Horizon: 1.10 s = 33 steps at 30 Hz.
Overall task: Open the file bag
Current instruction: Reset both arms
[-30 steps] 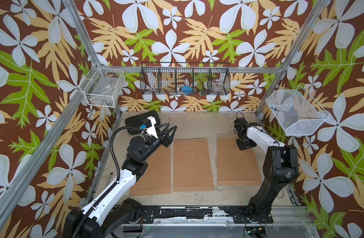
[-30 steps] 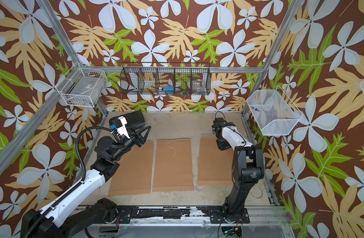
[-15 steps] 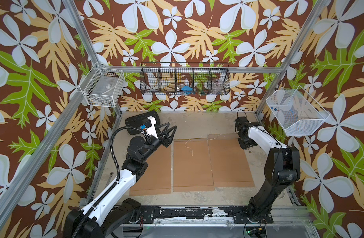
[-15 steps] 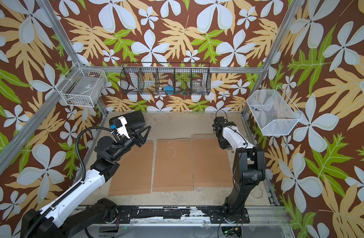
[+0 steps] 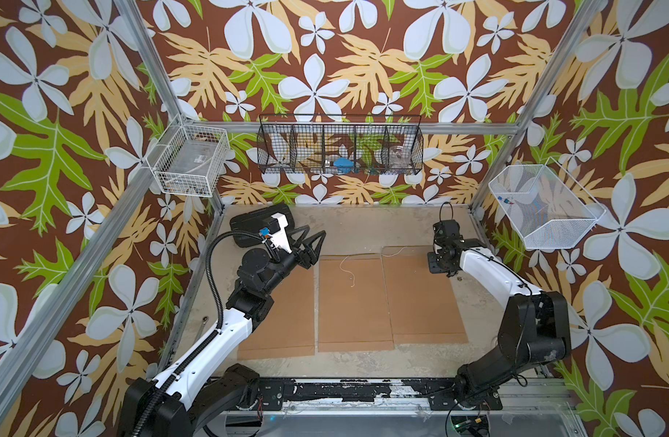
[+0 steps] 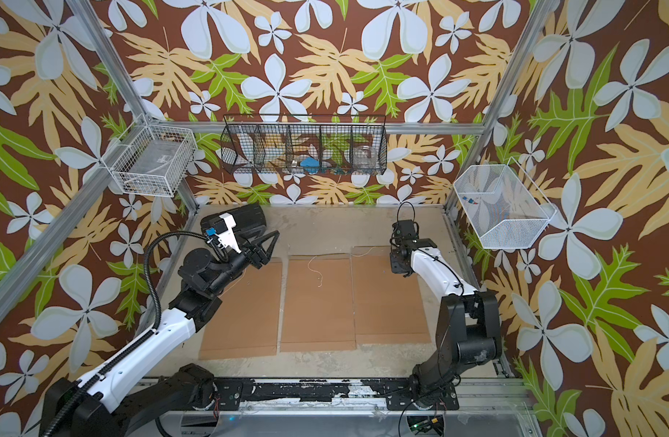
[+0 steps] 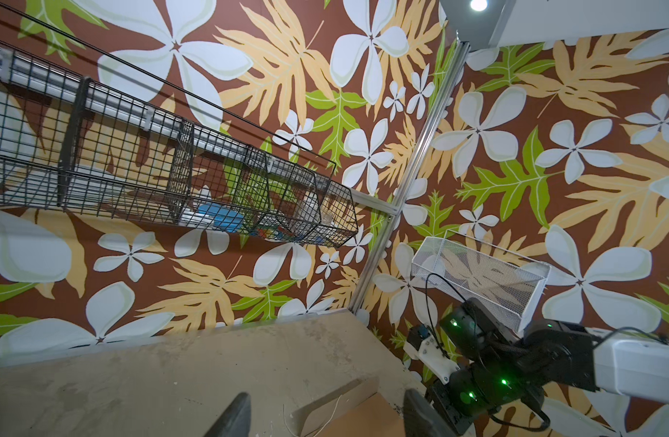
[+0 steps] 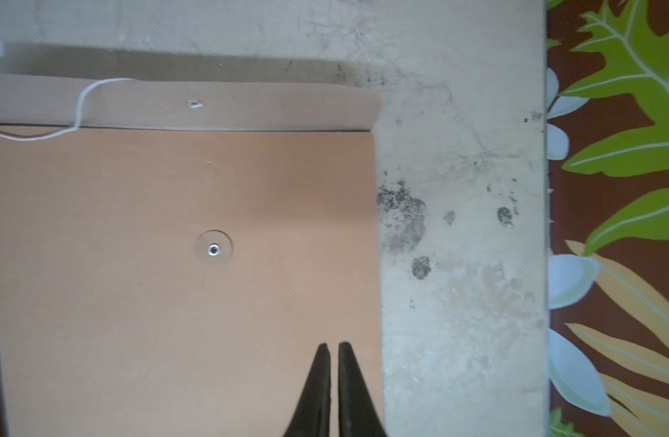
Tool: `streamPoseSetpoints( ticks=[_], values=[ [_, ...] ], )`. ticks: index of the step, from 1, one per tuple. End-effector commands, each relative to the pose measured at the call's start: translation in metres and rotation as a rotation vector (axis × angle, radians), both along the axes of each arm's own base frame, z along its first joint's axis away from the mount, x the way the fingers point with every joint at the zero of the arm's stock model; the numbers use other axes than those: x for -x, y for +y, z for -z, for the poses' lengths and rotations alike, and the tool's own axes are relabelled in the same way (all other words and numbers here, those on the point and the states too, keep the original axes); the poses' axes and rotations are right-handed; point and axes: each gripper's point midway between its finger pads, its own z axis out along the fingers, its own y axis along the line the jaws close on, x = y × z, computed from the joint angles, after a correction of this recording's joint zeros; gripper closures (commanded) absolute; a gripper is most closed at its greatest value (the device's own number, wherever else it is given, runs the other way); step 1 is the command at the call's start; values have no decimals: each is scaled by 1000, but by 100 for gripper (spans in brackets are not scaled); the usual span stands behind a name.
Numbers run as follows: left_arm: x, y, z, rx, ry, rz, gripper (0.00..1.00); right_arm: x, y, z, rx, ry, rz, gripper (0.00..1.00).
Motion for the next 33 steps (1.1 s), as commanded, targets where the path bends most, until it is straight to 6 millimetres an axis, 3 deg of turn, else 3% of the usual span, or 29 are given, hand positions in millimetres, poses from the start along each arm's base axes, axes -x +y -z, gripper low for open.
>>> streamPoseSetpoints(
  ticks=[1,10,14,18,20,26,33],
  values=[
    [-10,12,15,-2,50,-90,29,-19,12,-9,-84,-141,4,88],
    [-18,44,66,-35,180,-276,18,-22,23,14,-164,-190,-2,79],
    [-14,73,99,-71,224,-429,0,-26,24,8,-176,-257,1,71],
    [-10,96,128,-115,260,-547,0,-26,23,4,-183,-311,8,60],
    [-9,105,138,-153,275,-591,0,-24,21,3,-181,-341,15,49],
    [-4,138,146,-287,228,-776,0,-20,20,4,-196,-395,28,32],
    [-4,154,143,-463,77,-853,0,-16,11,-3,-180,-488,68,16]
  ],
)
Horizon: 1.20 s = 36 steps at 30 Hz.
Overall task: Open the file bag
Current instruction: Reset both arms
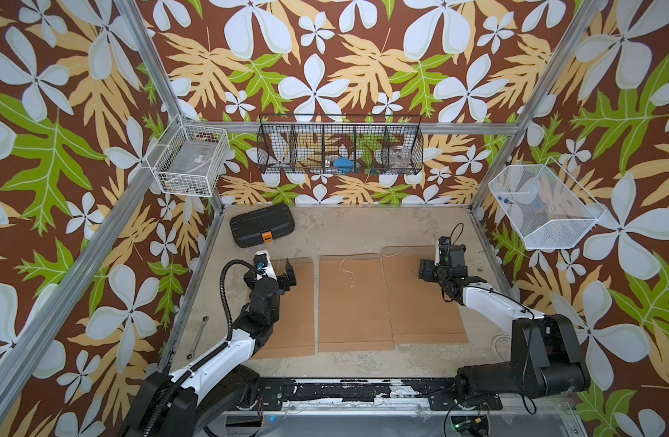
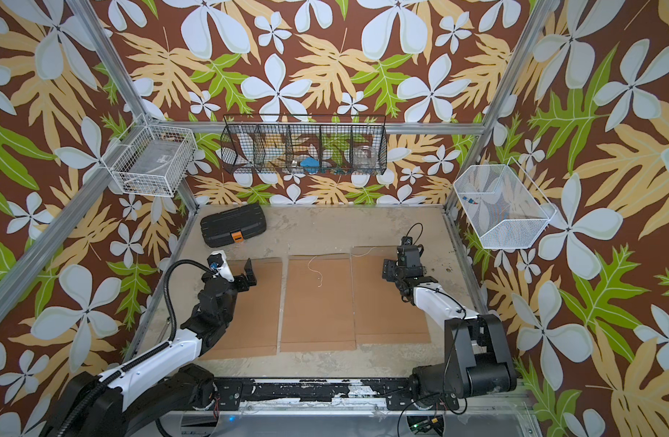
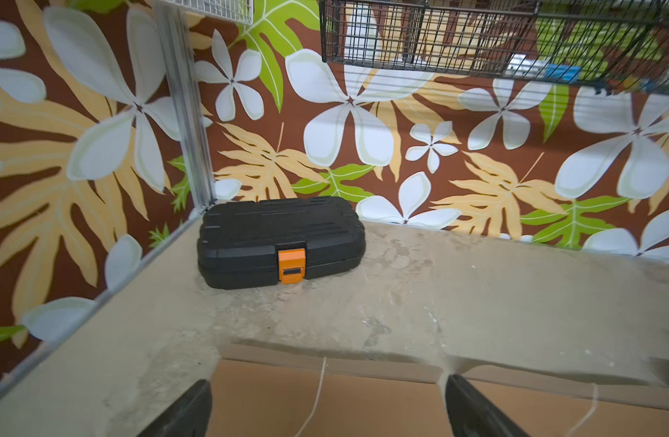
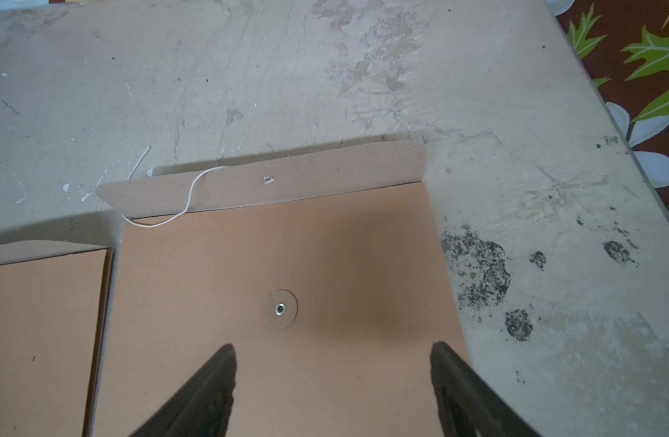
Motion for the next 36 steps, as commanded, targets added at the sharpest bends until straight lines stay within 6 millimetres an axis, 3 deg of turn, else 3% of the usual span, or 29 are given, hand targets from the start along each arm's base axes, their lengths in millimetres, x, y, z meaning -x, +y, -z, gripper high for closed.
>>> streamPoseSetpoints(
  ticks=[1,7,11,13,23,29,36],
  values=[
    [-4,12,-23,-115,-110,-32,0,-7,-10,-20,22,-111,56,15],
    [-12,36,-14,-93,-144,-57,0,5,-25,-47,64,-259,112,0],
    [-20,48,1,-68,-120,-68,0,13,-30,-61,88,-341,128,0],
    [-26,44,6,-60,-84,-39,0,15,-30,-64,91,-365,121,0],
    [-12,42,33,-51,-116,-10,0,19,-39,-69,154,-415,145,0],
    [-6,40,38,-49,-135,18,0,24,-51,-73,228,-464,192,0],
    [-10,39,40,-46,-123,24,0,14,-54,-60,264,-459,202,0]
  ],
)
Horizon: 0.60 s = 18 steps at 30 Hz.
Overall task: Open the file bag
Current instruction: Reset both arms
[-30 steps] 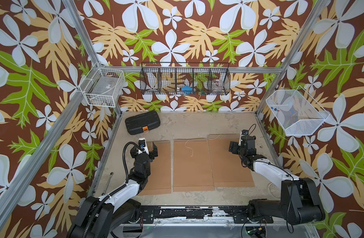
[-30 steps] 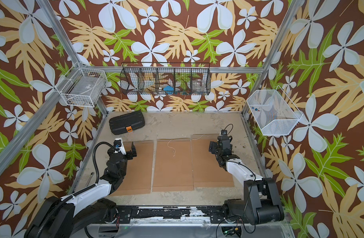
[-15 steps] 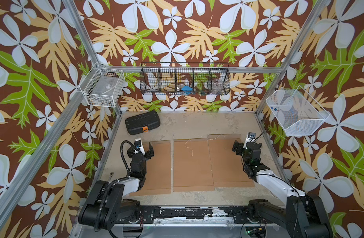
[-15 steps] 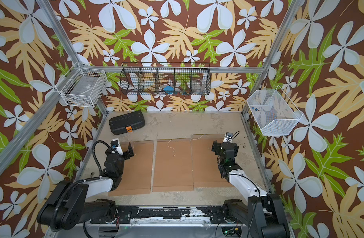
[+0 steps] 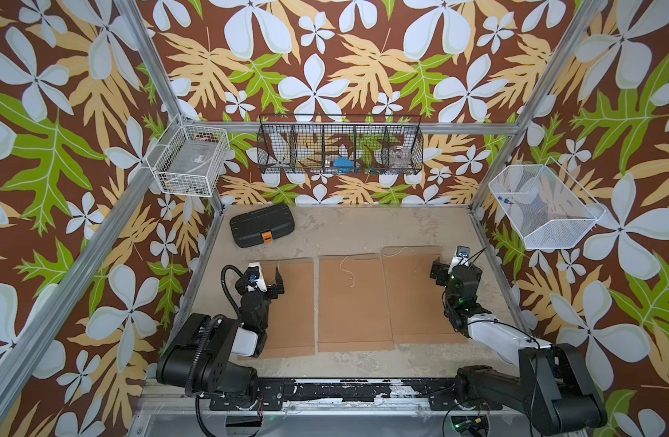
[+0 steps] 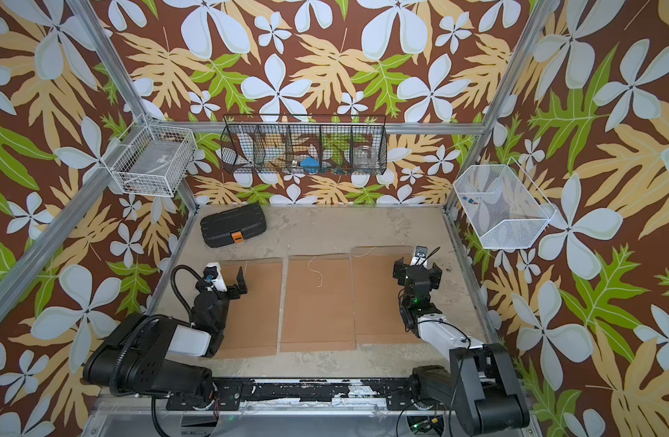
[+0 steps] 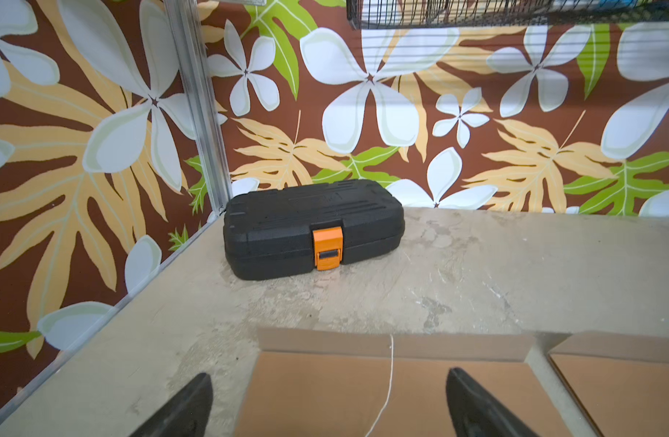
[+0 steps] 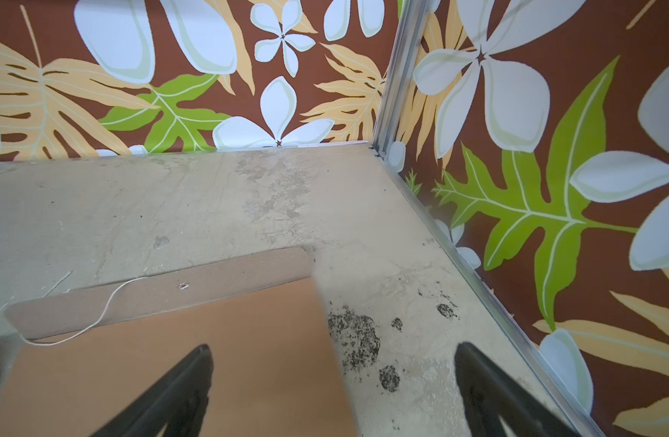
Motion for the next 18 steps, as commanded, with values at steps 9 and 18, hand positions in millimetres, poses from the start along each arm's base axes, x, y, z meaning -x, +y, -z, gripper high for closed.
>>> streamPoseSetpoints(
  ticks=[9,18],
  values=[
    [-2,15,-14,31,-59,-95,0,-13,2,2,5,-74,-7,0],
    [-2,15,-14,32,-57,-95,0,-10,8,12,3,-93,-50,0]
  ],
)
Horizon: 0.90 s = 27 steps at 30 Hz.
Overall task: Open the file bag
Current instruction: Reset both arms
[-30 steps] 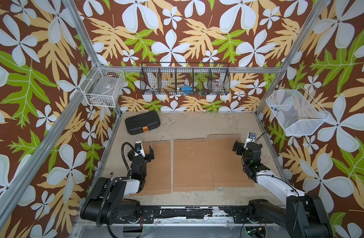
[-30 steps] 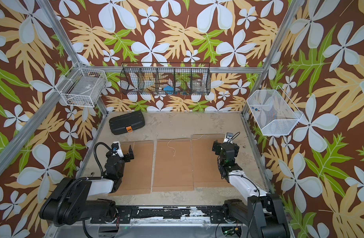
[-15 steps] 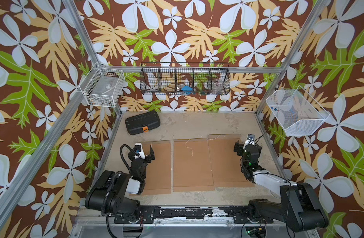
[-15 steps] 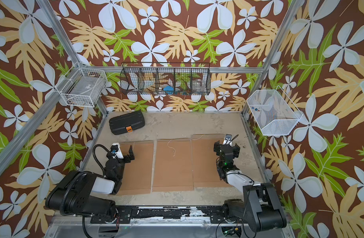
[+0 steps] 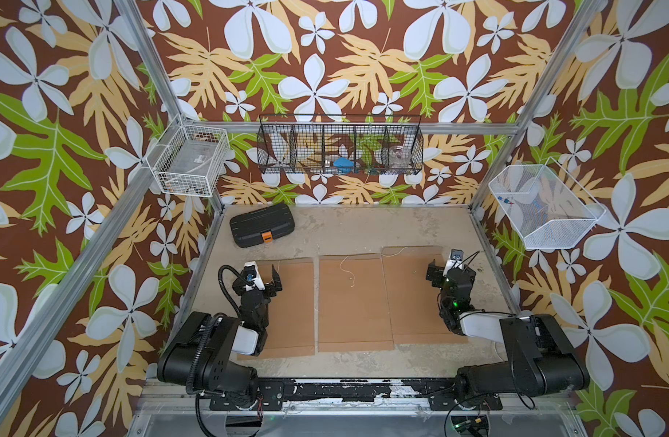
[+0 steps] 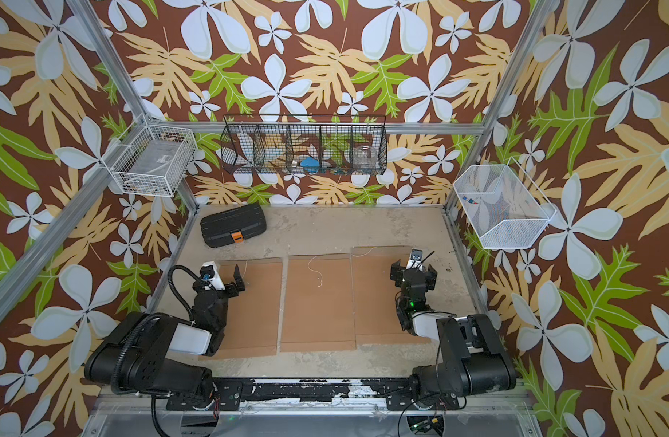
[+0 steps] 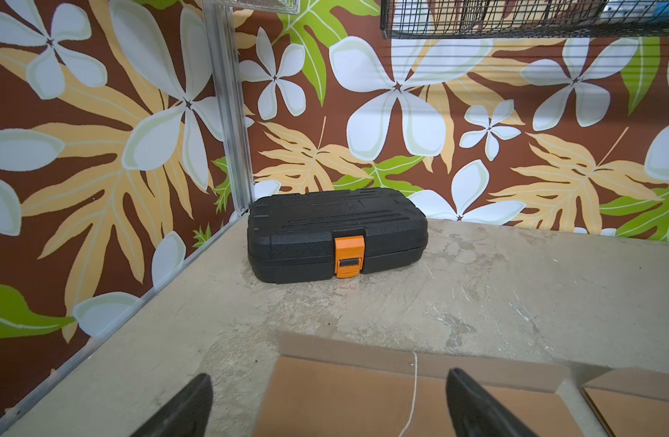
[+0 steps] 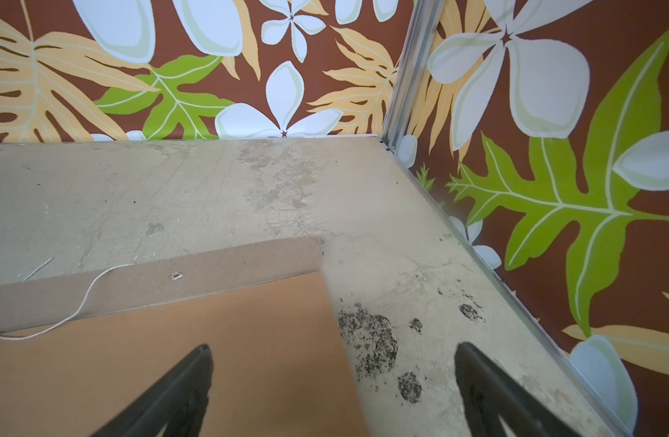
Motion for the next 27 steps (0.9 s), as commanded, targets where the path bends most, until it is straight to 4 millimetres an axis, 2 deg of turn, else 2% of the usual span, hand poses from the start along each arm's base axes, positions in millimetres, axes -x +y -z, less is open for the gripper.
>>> streamPoseSetpoints(
  ticks=[1,8,18,27],
  values=[
    [-1,2,-11,12,-48,-15,0,-1,3,-15,-4,-80,-20,0],
    [-1,3,-11,11,-46,-15,0,-2,12,-10,5,-75,-76,0],
    [-1,2,-11,11,-46,-14,0,-8,12,-7,-9,-58,-93,0],
    [-1,2,-11,12,-47,-14,0,-3,16,-9,-9,-81,-126,0]
  ],
)
